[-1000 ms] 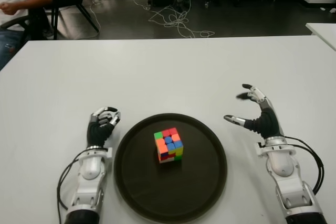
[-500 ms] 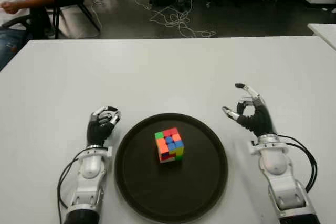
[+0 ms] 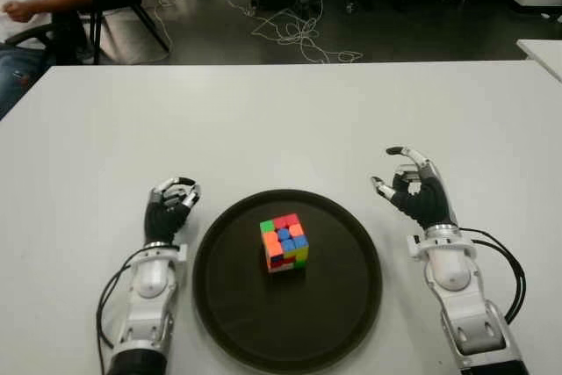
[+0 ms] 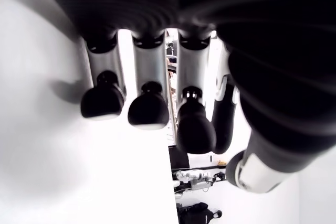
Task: Pick up the Rubik's Cube and put it in the plate
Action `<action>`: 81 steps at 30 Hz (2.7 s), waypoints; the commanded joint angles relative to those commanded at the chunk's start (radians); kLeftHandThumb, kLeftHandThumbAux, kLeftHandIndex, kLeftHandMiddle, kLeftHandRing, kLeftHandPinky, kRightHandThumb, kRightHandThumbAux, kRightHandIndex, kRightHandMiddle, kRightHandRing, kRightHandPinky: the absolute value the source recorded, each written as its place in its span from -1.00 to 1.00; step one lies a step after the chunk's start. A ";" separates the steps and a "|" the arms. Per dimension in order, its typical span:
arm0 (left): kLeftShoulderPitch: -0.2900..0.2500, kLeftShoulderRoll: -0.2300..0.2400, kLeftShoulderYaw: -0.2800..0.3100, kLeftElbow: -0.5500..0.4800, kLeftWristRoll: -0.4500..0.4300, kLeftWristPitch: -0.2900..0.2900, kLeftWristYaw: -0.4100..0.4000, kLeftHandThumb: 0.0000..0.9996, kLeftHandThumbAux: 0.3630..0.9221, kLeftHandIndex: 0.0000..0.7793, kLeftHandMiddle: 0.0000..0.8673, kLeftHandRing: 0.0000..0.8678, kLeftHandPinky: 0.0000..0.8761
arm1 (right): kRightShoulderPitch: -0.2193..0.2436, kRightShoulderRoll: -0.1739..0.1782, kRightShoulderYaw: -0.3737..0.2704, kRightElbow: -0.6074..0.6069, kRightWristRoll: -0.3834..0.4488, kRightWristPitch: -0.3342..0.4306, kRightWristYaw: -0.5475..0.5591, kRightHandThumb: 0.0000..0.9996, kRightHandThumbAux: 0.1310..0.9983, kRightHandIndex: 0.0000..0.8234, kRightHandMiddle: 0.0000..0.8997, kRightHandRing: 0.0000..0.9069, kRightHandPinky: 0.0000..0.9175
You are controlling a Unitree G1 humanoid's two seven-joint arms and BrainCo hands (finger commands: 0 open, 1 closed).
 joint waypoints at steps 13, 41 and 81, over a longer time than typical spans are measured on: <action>0.002 0.008 -0.005 0.006 -0.008 -0.013 -0.020 0.41 0.23 0.14 0.88 0.92 0.85 | -0.039 0.022 -0.055 0.084 0.155 -0.039 -0.030 -0.63 0.65 0.67 0.79 0.82 0.79; 0.011 0.005 -0.004 -0.010 -0.002 -0.012 -0.009 0.41 0.23 0.14 0.89 0.93 0.88 | -0.089 0.053 -0.126 0.180 0.206 -0.067 -0.066 -0.64 0.70 0.79 0.83 0.84 0.81; 0.023 -0.001 -0.005 -0.031 -0.009 -0.010 -0.012 0.41 0.23 0.14 0.87 0.91 0.85 | -0.030 0.034 -0.093 0.337 0.140 -0.430 -0.002 -0.35 0.58 0.76 0.87 0.87 0.84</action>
